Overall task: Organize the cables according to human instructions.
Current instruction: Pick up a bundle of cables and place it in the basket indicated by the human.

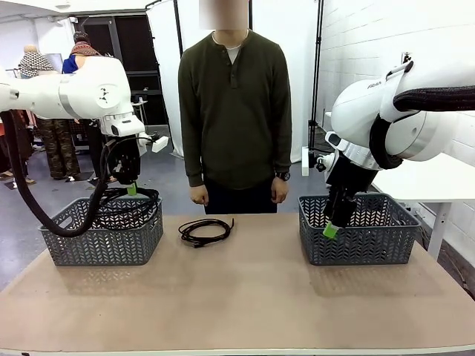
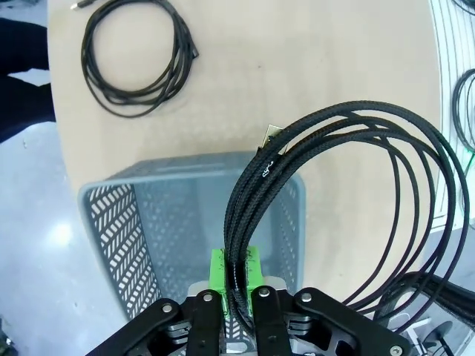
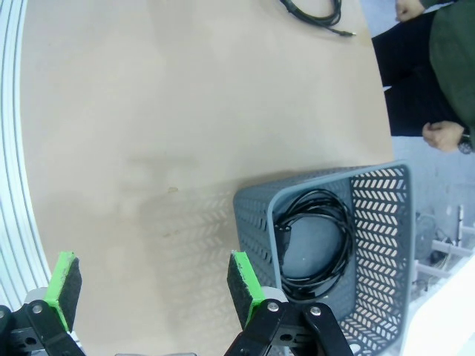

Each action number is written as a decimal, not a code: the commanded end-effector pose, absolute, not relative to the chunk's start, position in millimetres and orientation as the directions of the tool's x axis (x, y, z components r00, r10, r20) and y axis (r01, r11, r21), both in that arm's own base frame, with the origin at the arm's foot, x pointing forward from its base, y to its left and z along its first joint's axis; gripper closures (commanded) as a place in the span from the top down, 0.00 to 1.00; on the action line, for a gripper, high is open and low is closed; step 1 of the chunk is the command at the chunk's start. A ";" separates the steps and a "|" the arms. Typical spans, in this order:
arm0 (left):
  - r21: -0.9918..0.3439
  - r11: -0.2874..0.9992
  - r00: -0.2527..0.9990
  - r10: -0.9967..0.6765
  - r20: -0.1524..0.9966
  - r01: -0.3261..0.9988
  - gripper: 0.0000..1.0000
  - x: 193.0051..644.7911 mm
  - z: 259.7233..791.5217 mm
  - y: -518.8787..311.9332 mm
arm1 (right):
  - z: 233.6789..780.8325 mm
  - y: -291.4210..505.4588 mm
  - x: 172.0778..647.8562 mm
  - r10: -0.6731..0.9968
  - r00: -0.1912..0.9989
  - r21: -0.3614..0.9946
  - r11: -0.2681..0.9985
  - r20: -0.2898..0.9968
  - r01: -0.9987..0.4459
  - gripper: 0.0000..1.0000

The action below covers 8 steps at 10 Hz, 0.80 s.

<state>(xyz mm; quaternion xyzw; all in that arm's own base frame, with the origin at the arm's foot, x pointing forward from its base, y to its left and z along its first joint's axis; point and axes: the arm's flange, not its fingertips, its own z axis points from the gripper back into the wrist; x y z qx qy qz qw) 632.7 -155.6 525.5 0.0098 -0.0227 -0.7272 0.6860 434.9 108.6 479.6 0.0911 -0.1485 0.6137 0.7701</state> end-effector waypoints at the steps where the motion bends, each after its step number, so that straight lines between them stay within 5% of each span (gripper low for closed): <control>1: 0.031 -0.078 -0.078 -0.997 -0.005 0.996 0.00 657.5 533.1 -141.0 | 479.8 110.4 438.0 0.918 0.213 -0.045 0.241 0.334 -0.969 1.00; 8: 0.057 -0.085 -0.084 -0.996 -0.028 0.995 0.00 719.8 516.1 -91.8 | 479.8 110.4 438.0 0.918 0.213 -0.045 0.241 0.334 -0.969 1.00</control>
